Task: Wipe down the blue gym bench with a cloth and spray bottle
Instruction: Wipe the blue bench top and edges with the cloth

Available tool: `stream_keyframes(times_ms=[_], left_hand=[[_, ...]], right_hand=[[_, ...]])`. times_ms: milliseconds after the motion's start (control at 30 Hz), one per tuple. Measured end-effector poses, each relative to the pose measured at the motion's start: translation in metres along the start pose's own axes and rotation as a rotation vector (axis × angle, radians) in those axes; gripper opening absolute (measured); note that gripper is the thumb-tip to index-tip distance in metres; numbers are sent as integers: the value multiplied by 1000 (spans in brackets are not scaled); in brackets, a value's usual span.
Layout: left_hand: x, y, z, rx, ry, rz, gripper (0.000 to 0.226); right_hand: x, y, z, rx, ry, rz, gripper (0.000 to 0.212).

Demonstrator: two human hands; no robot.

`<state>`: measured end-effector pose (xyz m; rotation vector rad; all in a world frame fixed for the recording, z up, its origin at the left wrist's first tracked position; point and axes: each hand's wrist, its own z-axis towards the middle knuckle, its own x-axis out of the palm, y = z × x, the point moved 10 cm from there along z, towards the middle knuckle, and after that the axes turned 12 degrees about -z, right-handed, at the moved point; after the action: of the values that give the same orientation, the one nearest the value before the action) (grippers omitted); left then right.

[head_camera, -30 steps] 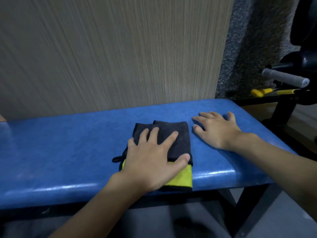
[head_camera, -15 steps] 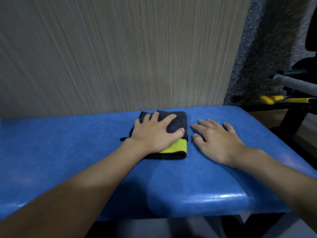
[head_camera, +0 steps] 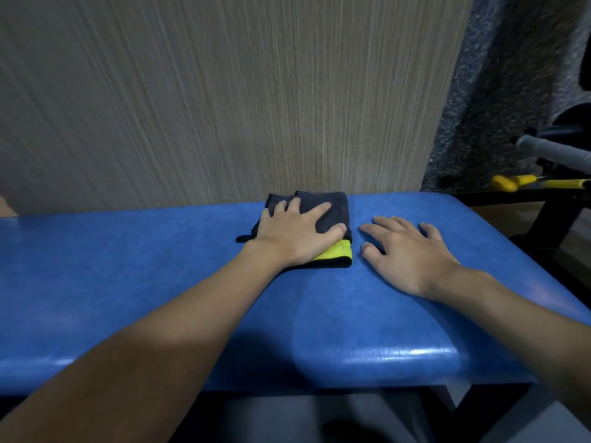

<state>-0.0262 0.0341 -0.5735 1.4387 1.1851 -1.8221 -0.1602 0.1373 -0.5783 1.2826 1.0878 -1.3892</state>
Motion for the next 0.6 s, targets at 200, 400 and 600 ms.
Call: stream_keyframes(times_ms=[200,400,600], left_hand=[[0,-13,-91,41,3,44,86],[-3,-20,-144,44,14,72,87],[0,-17,-105,52,1,82,96]], right_hand=[[-1,0,-2,2,9,7,53],[-12,3,-9,9,-22,-71,46],[-5,0,-2,15,38,-32,53]])
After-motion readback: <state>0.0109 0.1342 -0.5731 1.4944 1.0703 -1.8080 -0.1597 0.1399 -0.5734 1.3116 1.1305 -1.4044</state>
